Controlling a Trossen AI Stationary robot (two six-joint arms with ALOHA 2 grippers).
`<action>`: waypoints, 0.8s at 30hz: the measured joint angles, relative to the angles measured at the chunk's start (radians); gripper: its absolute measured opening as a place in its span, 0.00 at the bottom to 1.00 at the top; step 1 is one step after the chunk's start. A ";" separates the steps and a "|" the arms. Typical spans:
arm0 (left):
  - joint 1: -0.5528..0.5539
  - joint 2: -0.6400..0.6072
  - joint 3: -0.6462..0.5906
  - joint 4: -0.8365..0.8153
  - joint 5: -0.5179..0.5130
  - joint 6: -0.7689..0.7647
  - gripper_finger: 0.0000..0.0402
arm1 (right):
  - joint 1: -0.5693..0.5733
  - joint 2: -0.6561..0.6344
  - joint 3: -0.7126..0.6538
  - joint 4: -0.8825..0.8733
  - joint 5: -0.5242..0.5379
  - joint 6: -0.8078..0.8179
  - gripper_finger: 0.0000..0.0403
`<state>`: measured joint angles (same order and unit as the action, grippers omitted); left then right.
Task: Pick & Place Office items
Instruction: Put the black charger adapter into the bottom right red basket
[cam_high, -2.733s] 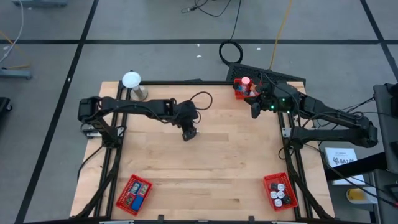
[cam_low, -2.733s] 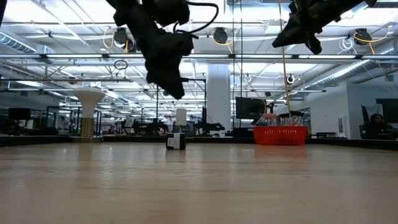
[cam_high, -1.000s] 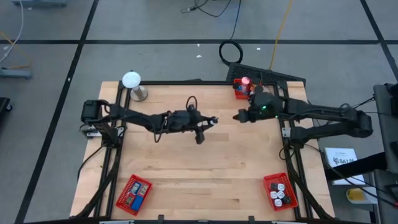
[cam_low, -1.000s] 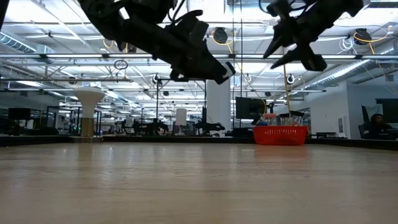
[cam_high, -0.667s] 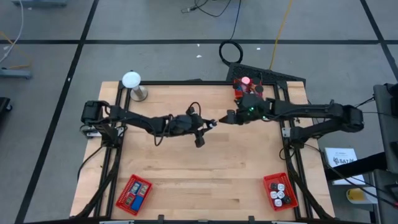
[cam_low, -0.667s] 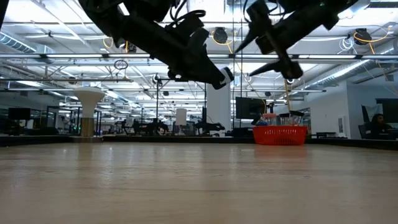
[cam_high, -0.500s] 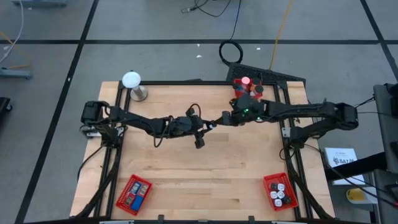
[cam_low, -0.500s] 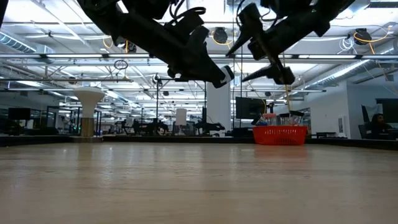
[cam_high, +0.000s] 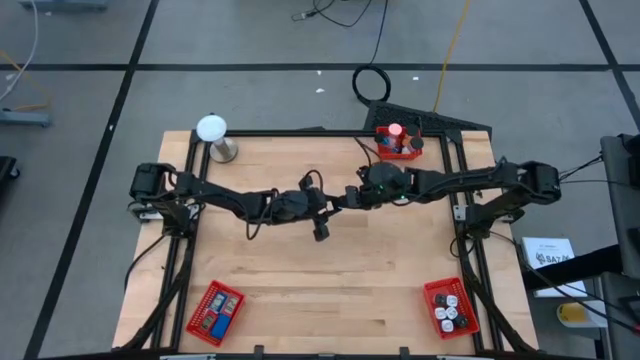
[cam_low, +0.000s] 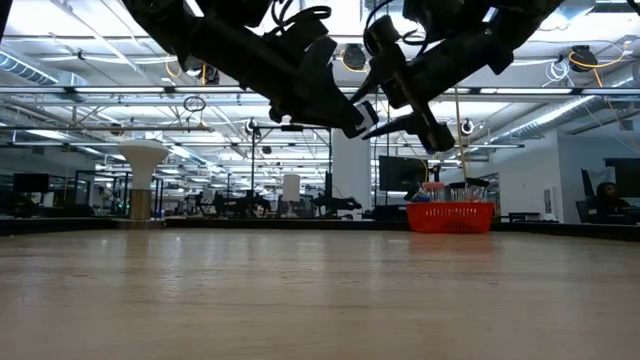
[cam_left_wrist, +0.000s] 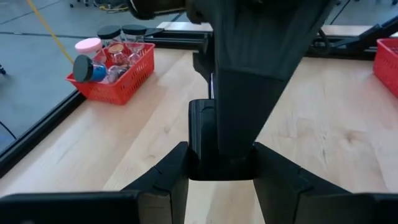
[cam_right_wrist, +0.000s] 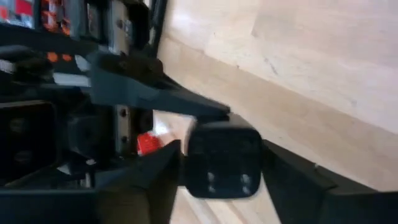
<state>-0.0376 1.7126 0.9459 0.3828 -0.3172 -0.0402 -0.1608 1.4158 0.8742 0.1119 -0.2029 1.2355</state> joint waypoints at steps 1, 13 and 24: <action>0.000 0.000 0.000 0.003 0.000 -0.001 0.35 | 0.003 0.000 -0.001 -0.001 0.012 -0.003 0.51; 0.027 -0.063 0.000 -0.083 0.057 -0.165 0.64 | 0.008 -0.087 0.000 -0.110 0.049 -0.173 0.35; 0.110 -0.110 0.000 -0.197 0.214 -0.209 0.60 | 0.276 -0.350 0.002 -0.704 0.150 -0.370 0.35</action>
<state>0.0723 1.6026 0.9459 0.1856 -0.1028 -0.2487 0.1149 1.0662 0.8761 -0.5925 -0.0525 0.8657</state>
